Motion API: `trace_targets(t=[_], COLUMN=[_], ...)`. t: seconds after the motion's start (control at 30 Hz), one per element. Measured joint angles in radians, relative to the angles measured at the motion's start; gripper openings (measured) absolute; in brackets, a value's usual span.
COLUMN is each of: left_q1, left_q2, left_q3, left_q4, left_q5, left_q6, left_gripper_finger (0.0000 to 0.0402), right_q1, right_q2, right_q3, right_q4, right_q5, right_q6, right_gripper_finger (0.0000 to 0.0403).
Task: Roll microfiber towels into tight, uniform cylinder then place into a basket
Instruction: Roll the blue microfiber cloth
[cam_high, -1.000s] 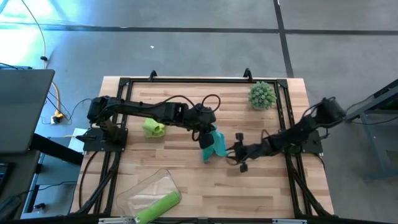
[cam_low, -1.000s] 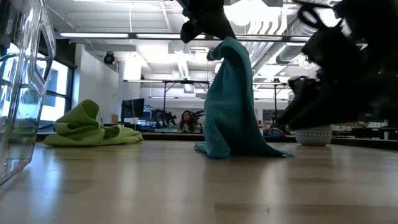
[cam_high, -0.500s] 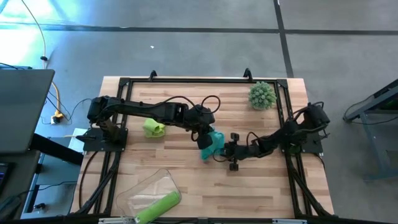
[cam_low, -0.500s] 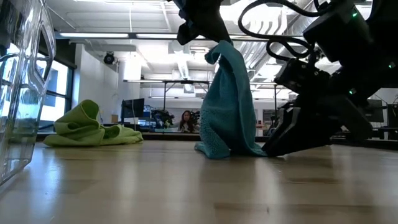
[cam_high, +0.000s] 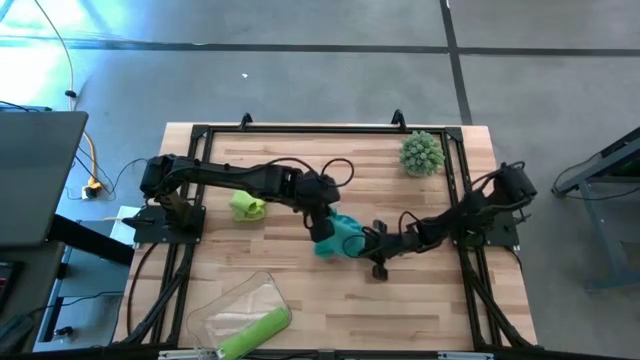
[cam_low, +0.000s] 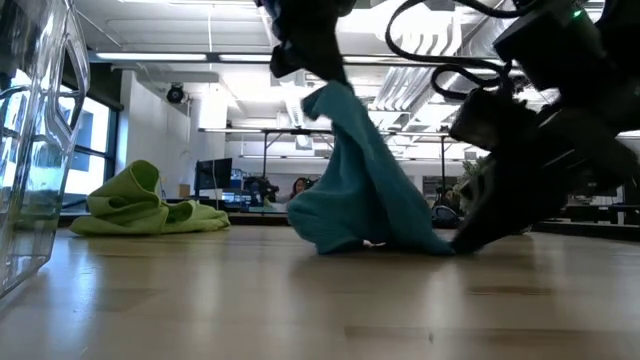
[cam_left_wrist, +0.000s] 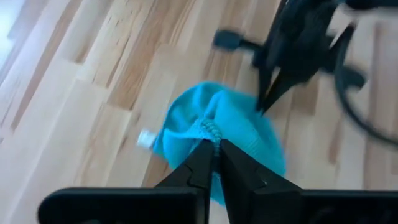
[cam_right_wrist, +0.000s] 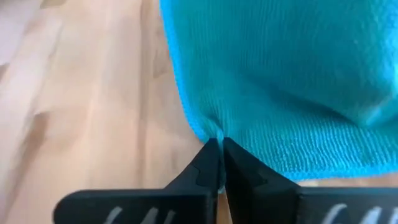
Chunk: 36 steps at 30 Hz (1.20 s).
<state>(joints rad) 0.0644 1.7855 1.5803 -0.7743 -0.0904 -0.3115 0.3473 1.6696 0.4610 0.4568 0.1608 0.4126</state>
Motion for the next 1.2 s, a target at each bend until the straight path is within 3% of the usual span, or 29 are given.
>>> trace_targets(t=[0.17,0.53,0.67,1.0,1.2], left_q1=[-0.009,-0.081,-0.127,-0.267,-0.285], left_q2=[0.0,0.0,0.0,0.009,0.009], left_q3=[0.0,0.0,-0.001,-0.029,-0.137], left_q4=[-0.074,-0.094,-0.068,0.256,0.418], left_q5=[-0.02,-0.033,-0.111,-0.186,-0.29], left_q6=[0.009,0.053,0.119,0.375,0.335], left_gripper_finger=[0.0048,0.012,0.0134,0.0134,0.0134], right_q1=[0.027,0.105,0.108,0.105,0.104], right_q2=[-0.156,-0.509,-0.582,-0.664,-0.693], right_q3=[-0.001,-0.001,0.0,0.0,0.001], right_q4=[-0.055,-0.161,-0.22,-0.228,-0.202], right_q5=[-0.048,-0.028,-0.013,0.069,0.138], right_q6=[0.086,0.222,0.295,0.399,0.395], right_gripper_finger=[0.0001,0.0,0.0,0.0,0.0])
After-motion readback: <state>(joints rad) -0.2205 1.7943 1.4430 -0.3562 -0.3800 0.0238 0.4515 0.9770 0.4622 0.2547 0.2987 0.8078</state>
